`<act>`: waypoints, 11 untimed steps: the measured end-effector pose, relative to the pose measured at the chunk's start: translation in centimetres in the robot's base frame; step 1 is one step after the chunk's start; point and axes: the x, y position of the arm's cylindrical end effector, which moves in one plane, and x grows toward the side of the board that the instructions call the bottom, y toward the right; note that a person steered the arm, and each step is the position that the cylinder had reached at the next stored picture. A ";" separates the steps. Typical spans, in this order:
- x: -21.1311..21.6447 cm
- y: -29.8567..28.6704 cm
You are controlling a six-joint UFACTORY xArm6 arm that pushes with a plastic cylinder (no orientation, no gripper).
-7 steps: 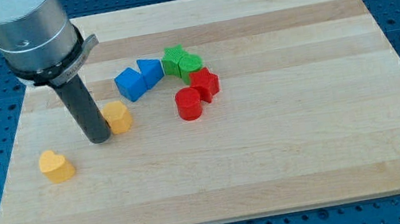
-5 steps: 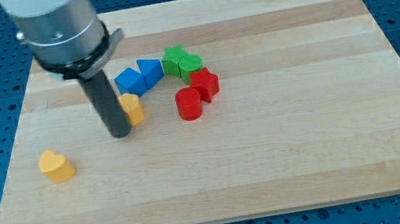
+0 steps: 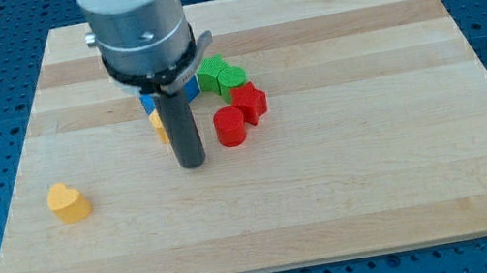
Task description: Place the yellow heart at left side of the red circle
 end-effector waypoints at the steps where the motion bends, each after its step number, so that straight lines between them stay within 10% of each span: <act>1: 5.7 -0.5; 4: 9.9 -15.6; 6: 3.3 -16.3; 11: 2.2 -14.2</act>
